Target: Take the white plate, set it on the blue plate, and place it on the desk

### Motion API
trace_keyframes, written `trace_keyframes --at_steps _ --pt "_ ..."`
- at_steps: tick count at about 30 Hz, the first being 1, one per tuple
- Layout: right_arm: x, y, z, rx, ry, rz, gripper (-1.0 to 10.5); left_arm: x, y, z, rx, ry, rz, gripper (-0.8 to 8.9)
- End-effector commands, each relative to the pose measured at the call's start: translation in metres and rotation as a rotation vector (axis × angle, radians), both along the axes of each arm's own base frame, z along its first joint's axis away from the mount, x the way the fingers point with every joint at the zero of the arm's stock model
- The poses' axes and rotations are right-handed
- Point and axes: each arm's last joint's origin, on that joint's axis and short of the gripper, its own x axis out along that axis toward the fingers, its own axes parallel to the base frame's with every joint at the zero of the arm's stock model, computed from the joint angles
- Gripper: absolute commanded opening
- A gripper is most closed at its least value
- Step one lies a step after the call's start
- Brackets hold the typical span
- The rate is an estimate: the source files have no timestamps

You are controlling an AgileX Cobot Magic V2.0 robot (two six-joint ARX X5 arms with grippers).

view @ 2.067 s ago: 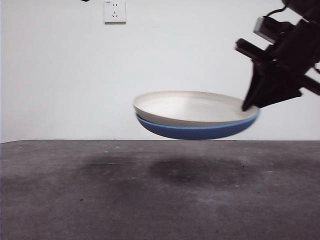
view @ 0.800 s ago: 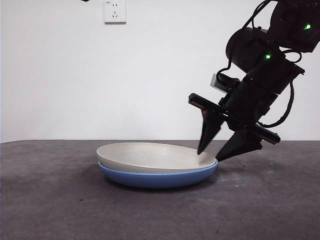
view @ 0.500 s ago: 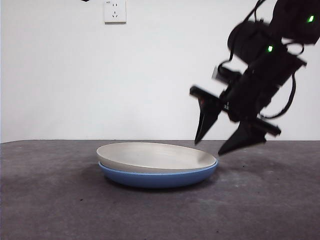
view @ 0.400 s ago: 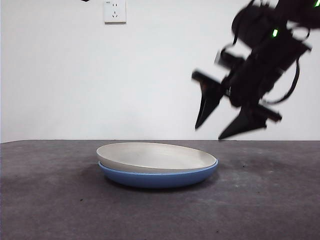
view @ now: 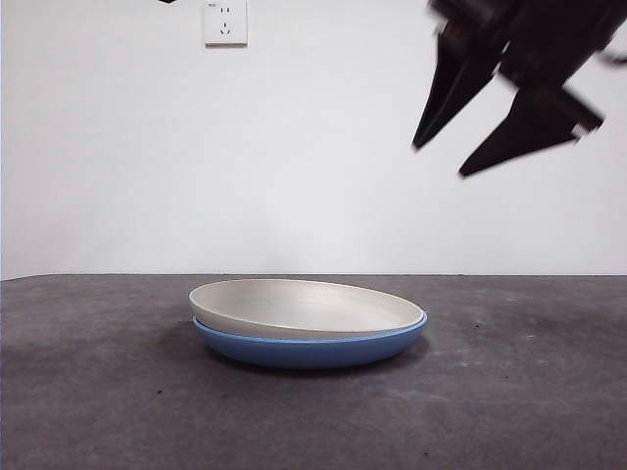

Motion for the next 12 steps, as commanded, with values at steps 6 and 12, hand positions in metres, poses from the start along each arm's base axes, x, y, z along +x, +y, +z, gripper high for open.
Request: trace_keyframes --at_steps 6,12 --pt "-0.048 -0.017 0.023 -0.065 0.023 0.145 2.8 0.001 -0.002 0.002 -0.004 -0.024 -0.021 2.49" --pt "-0.077 -0.029 0.033 -0.086 0.038 0.162 2.8 0.001 -0.002 0.002 -0.004 -0.024 -0.021 2.49"
